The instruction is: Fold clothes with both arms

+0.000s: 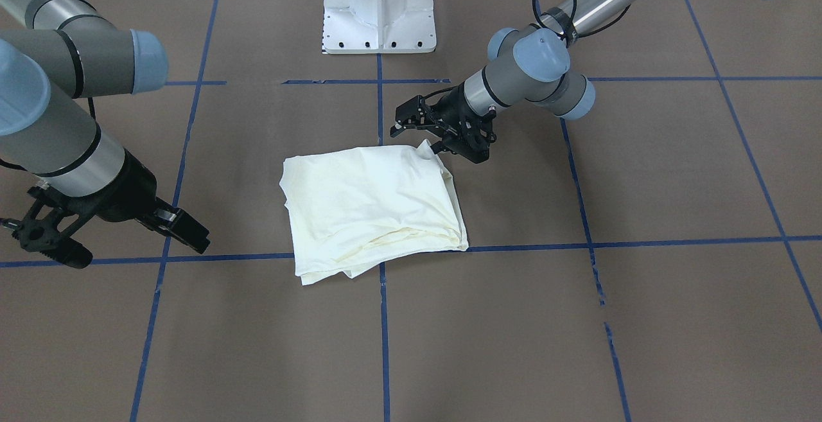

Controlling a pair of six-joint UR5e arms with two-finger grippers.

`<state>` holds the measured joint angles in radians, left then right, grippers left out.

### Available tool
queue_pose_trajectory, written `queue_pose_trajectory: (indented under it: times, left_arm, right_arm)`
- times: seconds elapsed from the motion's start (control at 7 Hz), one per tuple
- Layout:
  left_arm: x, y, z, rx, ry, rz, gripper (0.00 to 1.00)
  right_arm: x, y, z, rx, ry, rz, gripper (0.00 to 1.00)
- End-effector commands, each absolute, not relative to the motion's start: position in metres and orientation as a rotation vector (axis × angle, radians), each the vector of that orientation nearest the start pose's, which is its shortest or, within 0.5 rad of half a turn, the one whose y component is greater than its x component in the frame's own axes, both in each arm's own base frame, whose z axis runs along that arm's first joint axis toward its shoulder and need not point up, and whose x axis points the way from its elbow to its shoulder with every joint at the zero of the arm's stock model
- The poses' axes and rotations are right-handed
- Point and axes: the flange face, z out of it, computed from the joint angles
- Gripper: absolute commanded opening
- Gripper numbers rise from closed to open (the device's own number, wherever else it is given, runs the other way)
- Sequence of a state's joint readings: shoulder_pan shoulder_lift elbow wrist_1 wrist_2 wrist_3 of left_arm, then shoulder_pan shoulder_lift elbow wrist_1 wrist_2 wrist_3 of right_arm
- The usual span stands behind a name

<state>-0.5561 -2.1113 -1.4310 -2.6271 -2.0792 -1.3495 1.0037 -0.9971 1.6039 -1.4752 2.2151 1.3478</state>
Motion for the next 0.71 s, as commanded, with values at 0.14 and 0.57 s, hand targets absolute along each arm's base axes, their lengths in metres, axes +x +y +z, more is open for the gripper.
queue_pose_trajectory:
  times: [0.14,0.57]
  left_arm:
    - [0.53,-0.456,0.289,0.194,1.442,0.087,1.0]
    - [0.537,-0.454,0.282,0.206,1.479,0.105,1.0]
  right_arm:
    - [-0.302,-0.614,0.293,-0.113,-0.917,0.497,1.0]
    - [-0.295,-0.617,0.294,-0.105,-0.918,0.495,1.0]
